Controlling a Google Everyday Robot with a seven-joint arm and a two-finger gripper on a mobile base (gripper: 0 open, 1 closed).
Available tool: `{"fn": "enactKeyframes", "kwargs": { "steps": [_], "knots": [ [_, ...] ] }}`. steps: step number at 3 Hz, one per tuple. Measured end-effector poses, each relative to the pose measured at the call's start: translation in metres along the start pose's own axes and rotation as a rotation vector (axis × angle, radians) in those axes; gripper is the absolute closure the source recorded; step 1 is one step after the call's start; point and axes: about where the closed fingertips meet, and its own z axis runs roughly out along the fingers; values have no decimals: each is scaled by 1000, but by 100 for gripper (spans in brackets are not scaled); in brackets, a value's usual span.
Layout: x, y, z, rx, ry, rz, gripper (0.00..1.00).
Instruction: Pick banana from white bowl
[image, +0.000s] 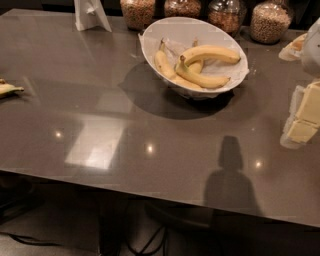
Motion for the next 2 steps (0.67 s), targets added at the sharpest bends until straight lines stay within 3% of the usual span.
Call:
{"fn": "enactKeyframes", "kwargs": {
  "steps": [1,2],
  "knots": [
    [0,0,0,0,0,0,0],
    [-14,-17,3,62,-89,-30,0]
  ]
}}
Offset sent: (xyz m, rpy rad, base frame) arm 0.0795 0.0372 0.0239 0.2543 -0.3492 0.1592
